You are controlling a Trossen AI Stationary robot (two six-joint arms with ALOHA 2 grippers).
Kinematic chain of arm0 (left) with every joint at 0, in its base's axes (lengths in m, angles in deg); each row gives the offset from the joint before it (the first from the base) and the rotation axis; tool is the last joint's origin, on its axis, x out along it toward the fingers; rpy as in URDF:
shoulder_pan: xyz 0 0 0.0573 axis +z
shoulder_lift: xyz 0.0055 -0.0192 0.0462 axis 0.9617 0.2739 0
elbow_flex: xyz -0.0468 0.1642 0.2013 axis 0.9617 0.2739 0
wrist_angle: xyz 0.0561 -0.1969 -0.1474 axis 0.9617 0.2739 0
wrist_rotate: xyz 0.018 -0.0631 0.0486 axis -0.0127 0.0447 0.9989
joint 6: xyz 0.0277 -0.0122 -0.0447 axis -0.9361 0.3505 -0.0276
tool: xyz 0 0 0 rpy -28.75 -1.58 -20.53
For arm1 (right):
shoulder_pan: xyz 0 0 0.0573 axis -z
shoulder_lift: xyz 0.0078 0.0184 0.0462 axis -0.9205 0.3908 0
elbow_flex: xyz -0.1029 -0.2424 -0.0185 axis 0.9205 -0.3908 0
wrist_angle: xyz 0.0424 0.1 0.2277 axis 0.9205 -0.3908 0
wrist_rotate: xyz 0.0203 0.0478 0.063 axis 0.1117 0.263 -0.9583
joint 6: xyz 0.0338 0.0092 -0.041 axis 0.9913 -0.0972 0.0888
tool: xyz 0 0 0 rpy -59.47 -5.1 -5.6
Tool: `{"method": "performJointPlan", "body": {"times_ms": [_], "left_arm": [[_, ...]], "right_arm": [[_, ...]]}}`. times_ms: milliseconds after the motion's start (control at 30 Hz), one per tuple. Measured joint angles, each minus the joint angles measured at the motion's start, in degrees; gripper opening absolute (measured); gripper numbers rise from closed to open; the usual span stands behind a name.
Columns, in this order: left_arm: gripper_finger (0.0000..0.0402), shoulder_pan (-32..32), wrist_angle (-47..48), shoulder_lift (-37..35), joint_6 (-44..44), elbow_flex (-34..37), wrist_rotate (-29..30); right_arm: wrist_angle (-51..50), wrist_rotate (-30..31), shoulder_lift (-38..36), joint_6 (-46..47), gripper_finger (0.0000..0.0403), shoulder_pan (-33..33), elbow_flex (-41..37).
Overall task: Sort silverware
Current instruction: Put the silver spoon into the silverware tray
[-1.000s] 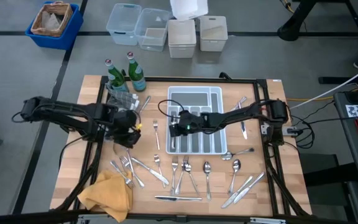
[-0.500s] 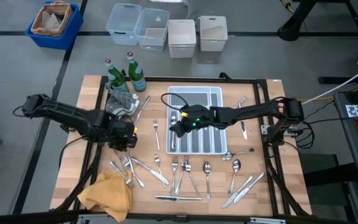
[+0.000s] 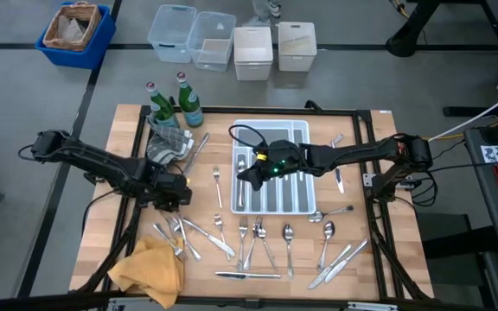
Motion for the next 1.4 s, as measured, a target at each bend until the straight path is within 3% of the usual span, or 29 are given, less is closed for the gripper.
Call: {"method": "performJointPlan", "body": {"times_ms": [300,967,1233,1400], "left_arm": [[0.0082,0.02,-5.26,0.0,2.52,2.74,0.84],[0.0082,0.22,-7.2,8.07,3.37,2.88,0.73],[0.0079,0.24,-7.91,10.8,5.37,2.63,0.3],[0.0044,0.22,-8.66,10.81,4.52,2.43,0.26]], "right_arm": [[0.19,-4.43,-0.9,-0.66,0.0083,0.0,0.0],[-2.3,-4.38,-9.53,-6.19,0.0083,0.0,0.04],[-10.61,-2.81,-14.98,-11.64,0.0083,0.0,0.04],[-18.65,1.37,-18.1,-12.25,0.0083,0.0,0.04]]}}
